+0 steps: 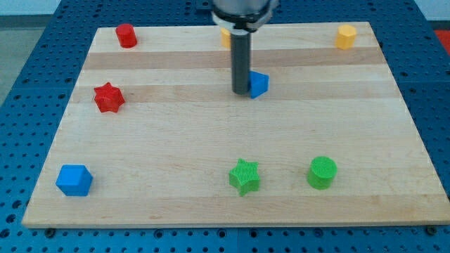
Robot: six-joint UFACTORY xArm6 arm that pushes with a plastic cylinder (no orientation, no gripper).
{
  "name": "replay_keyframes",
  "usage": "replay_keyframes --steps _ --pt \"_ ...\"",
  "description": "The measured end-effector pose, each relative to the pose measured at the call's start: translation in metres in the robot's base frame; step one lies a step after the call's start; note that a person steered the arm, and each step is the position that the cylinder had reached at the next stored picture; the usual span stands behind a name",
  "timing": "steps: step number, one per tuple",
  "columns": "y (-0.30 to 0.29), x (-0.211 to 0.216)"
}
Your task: Slide the blue triangle to the center right of the board
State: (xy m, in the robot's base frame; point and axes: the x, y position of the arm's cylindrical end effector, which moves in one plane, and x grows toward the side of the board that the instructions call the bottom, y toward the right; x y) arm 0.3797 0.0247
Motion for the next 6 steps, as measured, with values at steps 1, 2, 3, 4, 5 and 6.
replay_keyframes --steps 1,2,3,4,5,6 --pt "0.033 -0.005" --pt "0.039 -0.028" --pt "0.051 -0.046" --pt "0.072 -0.051" --pt "0.08 -0.047" --pt "0.08 -0.037"
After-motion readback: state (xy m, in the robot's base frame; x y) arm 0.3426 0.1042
